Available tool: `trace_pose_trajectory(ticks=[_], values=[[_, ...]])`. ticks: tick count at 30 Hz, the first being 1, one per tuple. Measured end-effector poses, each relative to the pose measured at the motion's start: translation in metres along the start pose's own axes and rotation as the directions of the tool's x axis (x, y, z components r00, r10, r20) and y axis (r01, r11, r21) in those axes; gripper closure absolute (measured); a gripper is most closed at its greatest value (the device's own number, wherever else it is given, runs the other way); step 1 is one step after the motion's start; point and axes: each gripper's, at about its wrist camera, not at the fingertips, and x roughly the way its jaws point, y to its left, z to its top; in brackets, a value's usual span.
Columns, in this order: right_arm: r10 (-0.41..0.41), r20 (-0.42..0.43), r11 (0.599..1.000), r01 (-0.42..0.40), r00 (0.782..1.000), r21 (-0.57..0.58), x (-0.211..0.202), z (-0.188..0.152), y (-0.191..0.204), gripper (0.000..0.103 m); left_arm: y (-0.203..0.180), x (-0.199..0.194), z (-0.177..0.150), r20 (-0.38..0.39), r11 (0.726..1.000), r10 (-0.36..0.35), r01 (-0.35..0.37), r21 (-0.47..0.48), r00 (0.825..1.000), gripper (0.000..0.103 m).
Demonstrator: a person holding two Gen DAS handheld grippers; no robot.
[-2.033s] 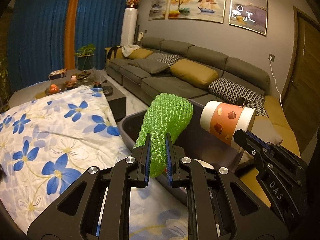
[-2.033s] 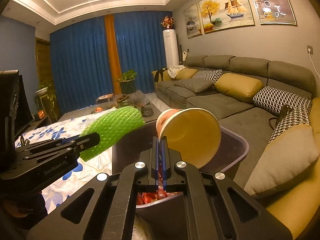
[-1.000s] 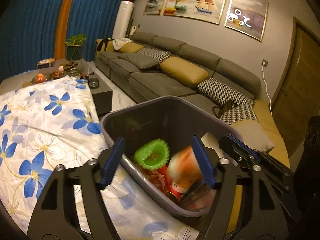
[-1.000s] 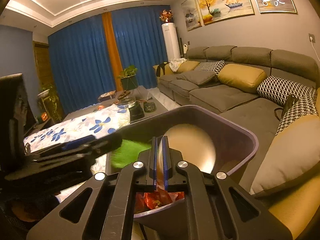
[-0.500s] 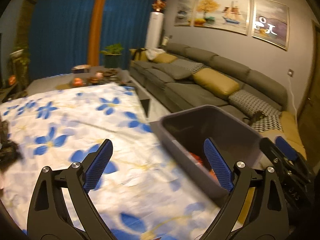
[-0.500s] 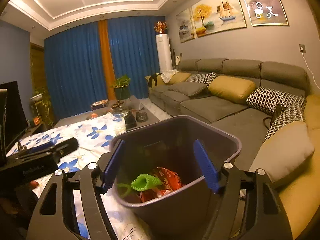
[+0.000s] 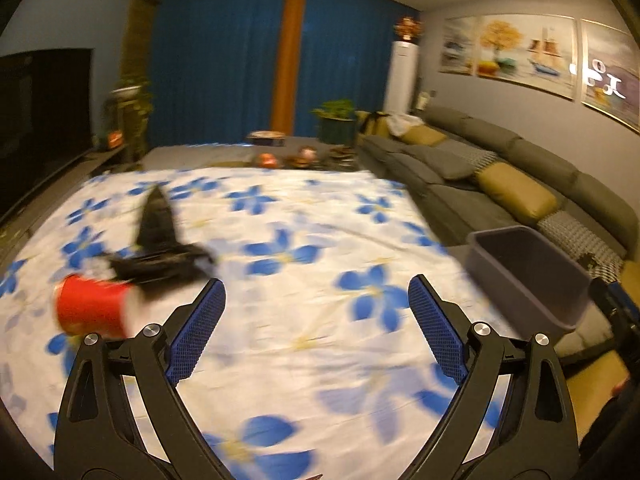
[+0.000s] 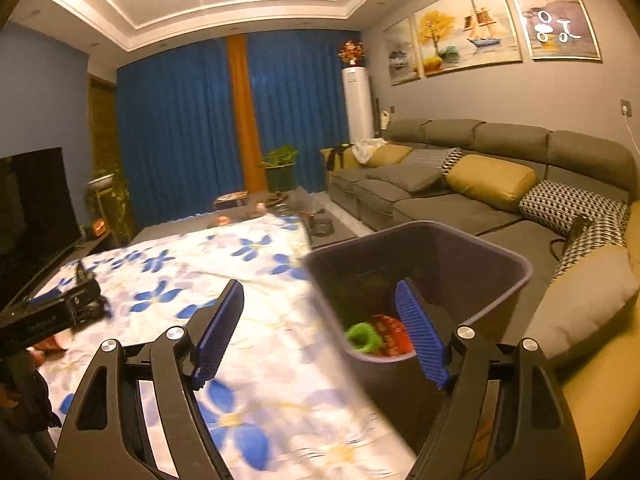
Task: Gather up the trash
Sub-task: 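Move both tools back over the red cup and black bag on the bed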
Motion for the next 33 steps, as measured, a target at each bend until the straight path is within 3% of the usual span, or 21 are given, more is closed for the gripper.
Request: trace_pose_trajectory(ticks=[12, 17, 22, 33], values=[[0.161, -0.024, 0.985, -0.162, 0.987, -0.058, -0.005, -0.009, 0.096, 0.026, 0.131, -0.035, -0.019, 0.019, 0.982, 0.164, -0.161, -0.093, 0.986, 0.012], [0.209, -0.04, 0.974, -0.211, 0.977, -0.086, -0.003, -0.011, 0.127, 0.026, 0.167, -0.036, -0.025, 0.009, 0.978, 0.17, -0.168, -0.121, 0.985, 0.012], [0.238, -0.058, 0.964, -0.243, 0.97, -0.107, 0.001, -0.015, 0.155, 0.026, 0.175, -0.02, -0.027, -0.034, 0.982, 0.153, -0.156, -0.107, 0.988, 0.012], [0.268, -0.087, 0.955, -0.277, 0.959, -0.11, 0.013, -0.016, 0.179, 0.026, 0.164, 0.025, -0.025, -0.123, 0.98, 0.19, -0.196, -0.04, 0.974, 0.012]])
